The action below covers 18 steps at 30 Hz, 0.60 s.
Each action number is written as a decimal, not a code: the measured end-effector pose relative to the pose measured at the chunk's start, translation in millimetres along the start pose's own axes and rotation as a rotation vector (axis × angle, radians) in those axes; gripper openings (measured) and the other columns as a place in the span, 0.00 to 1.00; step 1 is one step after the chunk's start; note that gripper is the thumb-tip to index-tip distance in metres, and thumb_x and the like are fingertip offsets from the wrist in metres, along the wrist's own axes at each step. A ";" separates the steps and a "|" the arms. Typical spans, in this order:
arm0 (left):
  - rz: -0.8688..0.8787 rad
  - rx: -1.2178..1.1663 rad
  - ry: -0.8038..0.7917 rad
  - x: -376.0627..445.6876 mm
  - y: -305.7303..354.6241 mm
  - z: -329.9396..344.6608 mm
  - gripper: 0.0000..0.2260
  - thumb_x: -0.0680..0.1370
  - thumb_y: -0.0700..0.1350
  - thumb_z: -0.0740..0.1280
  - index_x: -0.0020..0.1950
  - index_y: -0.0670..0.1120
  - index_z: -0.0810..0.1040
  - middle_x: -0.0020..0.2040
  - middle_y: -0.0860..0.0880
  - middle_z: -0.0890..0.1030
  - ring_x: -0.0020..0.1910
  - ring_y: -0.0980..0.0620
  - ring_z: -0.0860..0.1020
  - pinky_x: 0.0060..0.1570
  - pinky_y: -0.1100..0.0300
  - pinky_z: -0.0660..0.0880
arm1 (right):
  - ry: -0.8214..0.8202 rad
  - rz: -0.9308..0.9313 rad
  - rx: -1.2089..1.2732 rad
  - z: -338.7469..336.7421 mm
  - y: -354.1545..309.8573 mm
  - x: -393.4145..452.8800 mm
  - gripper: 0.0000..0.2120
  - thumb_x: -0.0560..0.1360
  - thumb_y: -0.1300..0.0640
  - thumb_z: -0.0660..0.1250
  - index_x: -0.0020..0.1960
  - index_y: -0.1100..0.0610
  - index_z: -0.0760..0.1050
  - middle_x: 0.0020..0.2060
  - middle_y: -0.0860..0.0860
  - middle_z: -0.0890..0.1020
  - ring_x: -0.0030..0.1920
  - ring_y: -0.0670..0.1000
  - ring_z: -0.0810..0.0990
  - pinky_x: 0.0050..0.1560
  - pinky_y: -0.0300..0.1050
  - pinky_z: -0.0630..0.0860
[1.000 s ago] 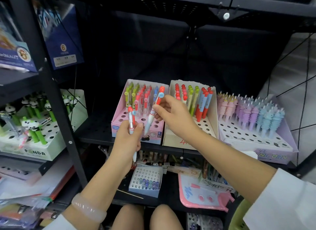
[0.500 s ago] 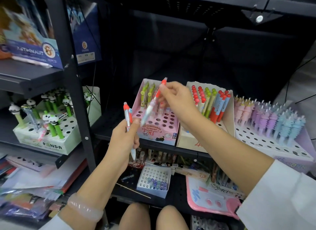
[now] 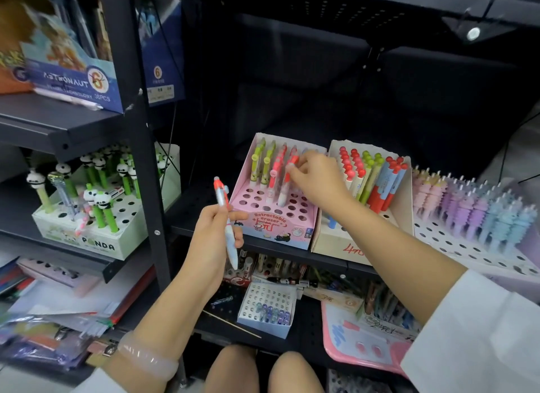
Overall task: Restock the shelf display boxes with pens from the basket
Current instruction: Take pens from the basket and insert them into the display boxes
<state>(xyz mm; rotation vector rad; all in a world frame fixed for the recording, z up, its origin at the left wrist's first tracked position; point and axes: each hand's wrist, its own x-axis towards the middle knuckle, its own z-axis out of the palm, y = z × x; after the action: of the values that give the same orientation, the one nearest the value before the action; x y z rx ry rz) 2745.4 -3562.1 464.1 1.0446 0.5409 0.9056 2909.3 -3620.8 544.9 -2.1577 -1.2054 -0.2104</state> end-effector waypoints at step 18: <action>0.146 0.255 -0.067 -12.7 0.4 8.8 0.07 0.80 0.45 0.59 0.51 0.51 0.76 0.50 0.49 0.81 0.47 0.56 0.80 0.47 0.61 0.77 | -0.222 -0.035 0.548 -0.8 -32.6 -28.6 0.10 0.77 0.56 0.64 0.57 0.57 0.75 0.38 0.48 0.81 0.37 0.44 0.80 0.43 0.37 0.78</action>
<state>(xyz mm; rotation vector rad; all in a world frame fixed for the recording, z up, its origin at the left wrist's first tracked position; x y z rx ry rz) 2745.1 -3577.0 467.9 1.3545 0.5384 0.9427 2866.9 -3629.5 548.2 -1.7070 -1.2467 0.3218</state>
